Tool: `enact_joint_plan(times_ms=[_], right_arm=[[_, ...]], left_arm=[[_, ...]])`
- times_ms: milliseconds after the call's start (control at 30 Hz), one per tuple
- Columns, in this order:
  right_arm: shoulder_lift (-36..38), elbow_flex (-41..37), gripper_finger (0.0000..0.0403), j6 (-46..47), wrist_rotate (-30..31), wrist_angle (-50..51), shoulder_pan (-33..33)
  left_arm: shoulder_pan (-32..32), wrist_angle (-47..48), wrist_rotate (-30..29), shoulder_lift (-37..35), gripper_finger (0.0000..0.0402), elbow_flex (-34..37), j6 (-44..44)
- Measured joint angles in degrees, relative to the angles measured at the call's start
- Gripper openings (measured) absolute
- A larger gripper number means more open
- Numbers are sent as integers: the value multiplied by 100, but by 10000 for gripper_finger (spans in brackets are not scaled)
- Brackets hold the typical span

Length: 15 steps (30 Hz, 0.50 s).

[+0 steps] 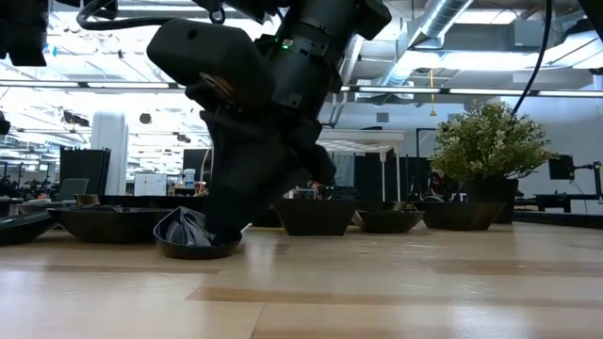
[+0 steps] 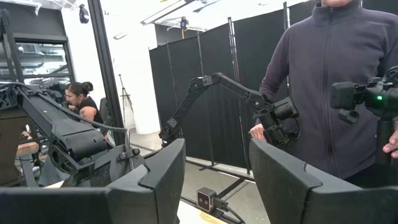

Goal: Pick & Place Mini shaped plates
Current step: Stack the drop-shaped plate on top of the drop-shaped plate on the shelf

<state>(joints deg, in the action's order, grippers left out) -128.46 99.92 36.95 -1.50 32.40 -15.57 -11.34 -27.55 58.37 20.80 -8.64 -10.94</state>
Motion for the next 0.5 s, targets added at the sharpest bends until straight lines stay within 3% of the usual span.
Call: enact_joint_plan(times_ms=[367,500], right_arm=[[0,0,5,0,0,14,-1],[2,0,6,2,1,17,-2]], left_arm=[[0,0,0,0,182,0,0],[-1,0,0,0,182,0,0]])
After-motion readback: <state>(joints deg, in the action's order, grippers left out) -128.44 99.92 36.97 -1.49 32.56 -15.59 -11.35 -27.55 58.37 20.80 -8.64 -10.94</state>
